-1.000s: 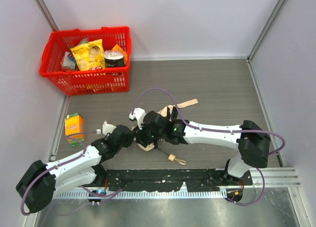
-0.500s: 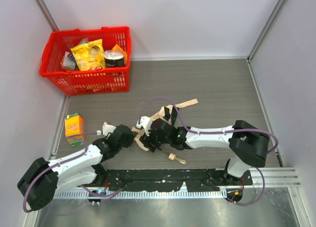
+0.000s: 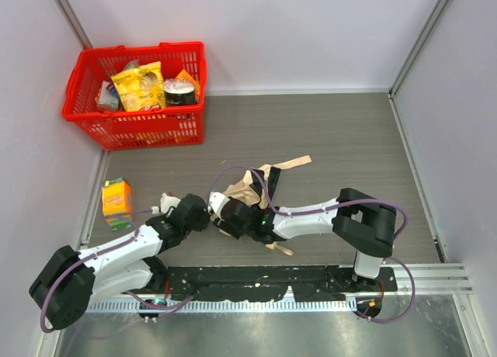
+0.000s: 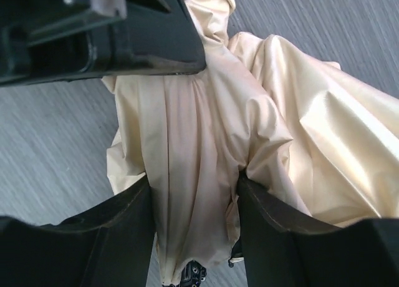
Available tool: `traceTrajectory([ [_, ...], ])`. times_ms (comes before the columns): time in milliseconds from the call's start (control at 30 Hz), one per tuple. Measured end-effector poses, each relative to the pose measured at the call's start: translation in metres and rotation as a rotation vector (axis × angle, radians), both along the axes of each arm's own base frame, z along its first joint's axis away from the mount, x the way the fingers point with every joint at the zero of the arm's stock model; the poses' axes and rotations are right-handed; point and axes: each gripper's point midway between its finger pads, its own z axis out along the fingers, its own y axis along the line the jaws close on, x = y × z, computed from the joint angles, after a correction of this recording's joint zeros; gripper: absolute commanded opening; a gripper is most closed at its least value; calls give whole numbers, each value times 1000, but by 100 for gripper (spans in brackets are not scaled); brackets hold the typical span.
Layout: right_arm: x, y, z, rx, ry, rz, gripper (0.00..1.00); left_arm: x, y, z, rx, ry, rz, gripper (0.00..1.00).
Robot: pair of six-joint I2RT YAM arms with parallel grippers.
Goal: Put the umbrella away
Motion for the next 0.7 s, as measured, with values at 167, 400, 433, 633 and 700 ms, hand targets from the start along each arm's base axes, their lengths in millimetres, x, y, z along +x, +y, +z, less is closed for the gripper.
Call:
traceTrajectory([
  [167, 7, 1, -4, -23, -19, -43, 20, 3, 1, 0, -13, 3, 14, 0],
  [400, 5, 5, -6, -13, 4, -26, 1, 5, 4, 3, -10, -11, 28, 0],
  [433, 5, 6, -6, -11, 9, -19, 1, 5, 5, 3, -7, -15, 27, 2],
  [633, 8, 11, -10, 90, 135, -6, 1, 5, 15, 11, 40, -93, 8, 76],
  [700, 10, 10, -11, 139, 197, -11, 1, 6, 20, 17, 51, -146, -11, 100],
])
